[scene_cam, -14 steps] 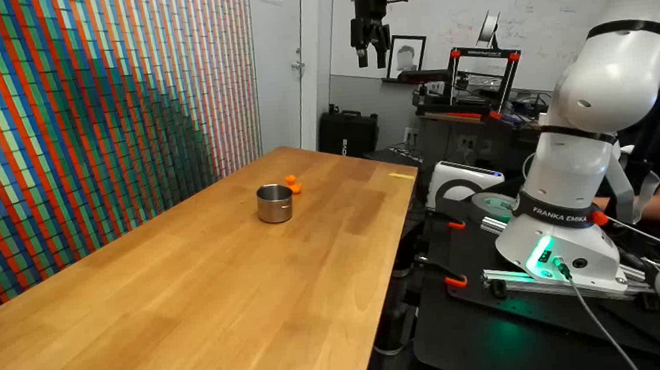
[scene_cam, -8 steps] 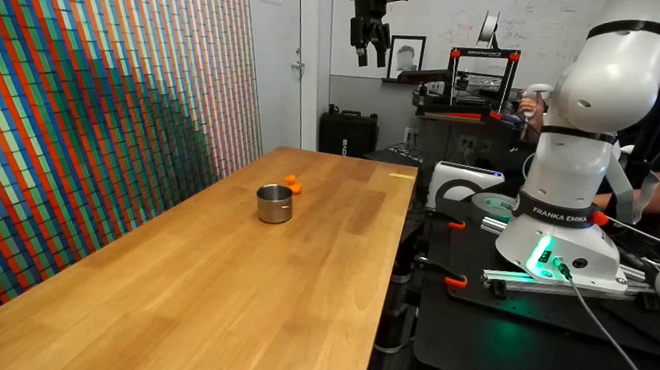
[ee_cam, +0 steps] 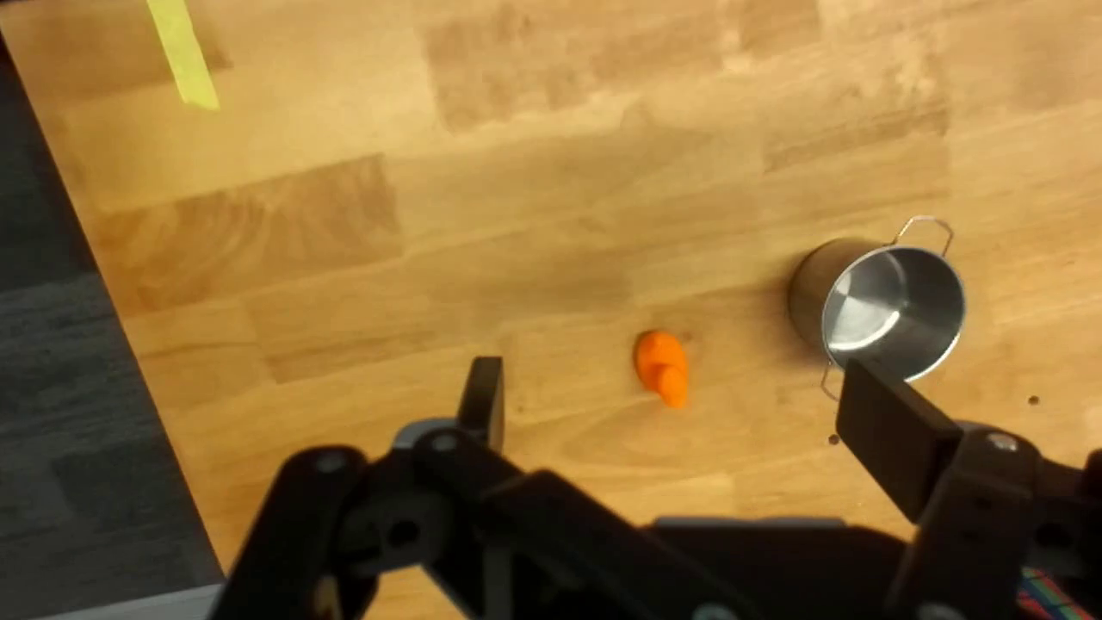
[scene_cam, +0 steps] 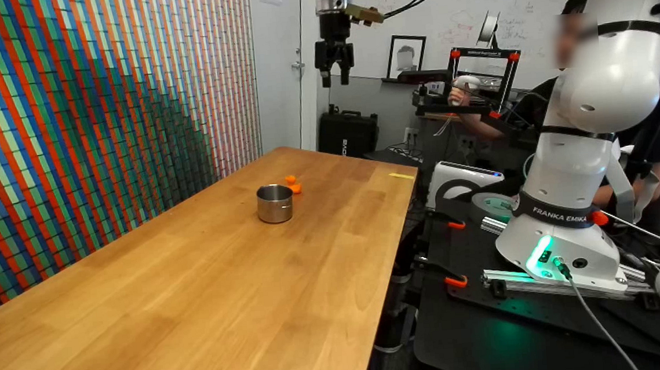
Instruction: Put the orange object in the pot
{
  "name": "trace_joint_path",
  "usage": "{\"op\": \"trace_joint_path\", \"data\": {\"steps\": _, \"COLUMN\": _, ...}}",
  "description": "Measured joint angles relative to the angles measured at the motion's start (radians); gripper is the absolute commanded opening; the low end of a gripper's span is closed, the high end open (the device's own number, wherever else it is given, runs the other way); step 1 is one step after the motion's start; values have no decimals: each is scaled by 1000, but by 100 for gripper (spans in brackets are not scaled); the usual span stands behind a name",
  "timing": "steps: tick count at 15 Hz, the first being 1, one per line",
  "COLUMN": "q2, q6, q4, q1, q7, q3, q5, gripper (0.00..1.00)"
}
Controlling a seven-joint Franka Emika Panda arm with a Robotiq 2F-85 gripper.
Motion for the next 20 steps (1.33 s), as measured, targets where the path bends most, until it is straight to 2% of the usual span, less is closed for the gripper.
{"op": "trace_joint_path", "data": {"steps": 4, "q2": 224, "q6": 118, "q4": 129, "q1": 23, "q7": 0, "q3": 48, "q5": 0, "gripper": 100}}
{"op": "trace_joint_path", "data": {"steps": 9, "q2": 425, "q6": 130, "q4": 249, "q1": 26, "q7": -9, "q3": 88, "q5": 1, "gripper": 100}}
{"op": "trace_joint_path", "data": {"steps": 15, "q2": 542, "q6": 139, "q4": 290, "q1": 26, "q7": -23, "q3": 90, "q5": -9, "gripper": 100}}
{"op": "trace_joint_path", "data": {"steps": 20, "q2": 584, "q6": 208, "q4": 283, "q1": 23, "q7": -31, "q3": 88, "q5": -30, "gripper": 100}}
